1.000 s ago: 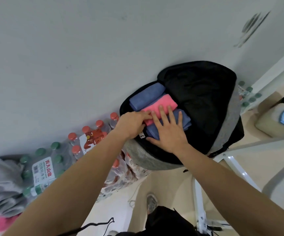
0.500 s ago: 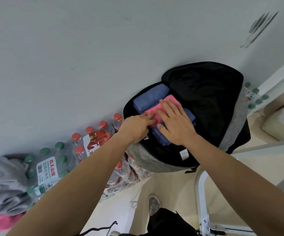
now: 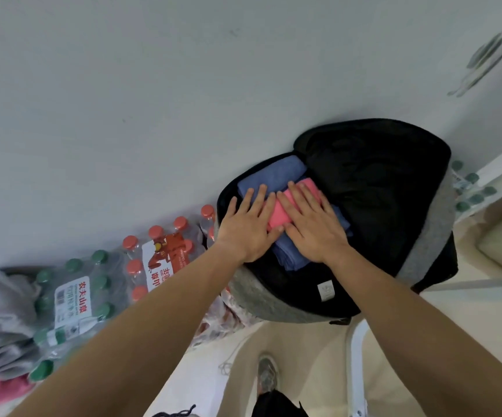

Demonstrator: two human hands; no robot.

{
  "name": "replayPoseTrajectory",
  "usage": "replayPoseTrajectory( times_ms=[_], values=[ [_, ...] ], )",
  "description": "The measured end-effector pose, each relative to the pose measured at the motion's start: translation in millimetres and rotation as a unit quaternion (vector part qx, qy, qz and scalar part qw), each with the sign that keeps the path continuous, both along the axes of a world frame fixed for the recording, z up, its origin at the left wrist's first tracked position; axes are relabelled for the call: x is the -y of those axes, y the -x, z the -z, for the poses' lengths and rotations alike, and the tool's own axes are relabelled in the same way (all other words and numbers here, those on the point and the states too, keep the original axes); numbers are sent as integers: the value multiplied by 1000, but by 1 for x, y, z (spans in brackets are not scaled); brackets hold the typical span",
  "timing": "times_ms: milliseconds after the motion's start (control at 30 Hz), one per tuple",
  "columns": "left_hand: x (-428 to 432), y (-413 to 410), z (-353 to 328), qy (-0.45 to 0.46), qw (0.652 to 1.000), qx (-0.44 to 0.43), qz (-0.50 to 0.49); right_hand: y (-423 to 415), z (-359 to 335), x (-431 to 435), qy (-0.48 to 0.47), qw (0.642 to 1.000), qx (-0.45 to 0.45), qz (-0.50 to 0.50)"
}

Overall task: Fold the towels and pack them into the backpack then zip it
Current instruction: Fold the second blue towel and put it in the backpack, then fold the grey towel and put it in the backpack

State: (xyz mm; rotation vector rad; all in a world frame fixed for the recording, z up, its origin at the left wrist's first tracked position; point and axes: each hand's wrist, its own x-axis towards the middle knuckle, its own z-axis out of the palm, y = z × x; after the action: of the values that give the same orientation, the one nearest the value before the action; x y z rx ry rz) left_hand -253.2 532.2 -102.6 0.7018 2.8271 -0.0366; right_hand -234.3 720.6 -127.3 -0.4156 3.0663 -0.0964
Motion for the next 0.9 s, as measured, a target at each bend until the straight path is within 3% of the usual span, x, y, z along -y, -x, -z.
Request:
replayPoseTrajectory(
  times_ms=[267,467,567,767,900],
  values=[
    [5,6,-17,22,999,43,25,0,-18,0,-12,998,63,-16],
    [46,-22,-73,-47,999,-9,-9,-14,-73,39,-29,998,53,1],
    [96,-40,-101,-96,992,-18,-75,-29,-98,88,1,999,36,-9],
    [240,-91,-123,-75,977,-25,-196,-61,-122,221,47,996,24,-75],
    [329,-137,-124,-108,958,-42,-261,-80,-127,310,65,990,46,-114]
  ],
)
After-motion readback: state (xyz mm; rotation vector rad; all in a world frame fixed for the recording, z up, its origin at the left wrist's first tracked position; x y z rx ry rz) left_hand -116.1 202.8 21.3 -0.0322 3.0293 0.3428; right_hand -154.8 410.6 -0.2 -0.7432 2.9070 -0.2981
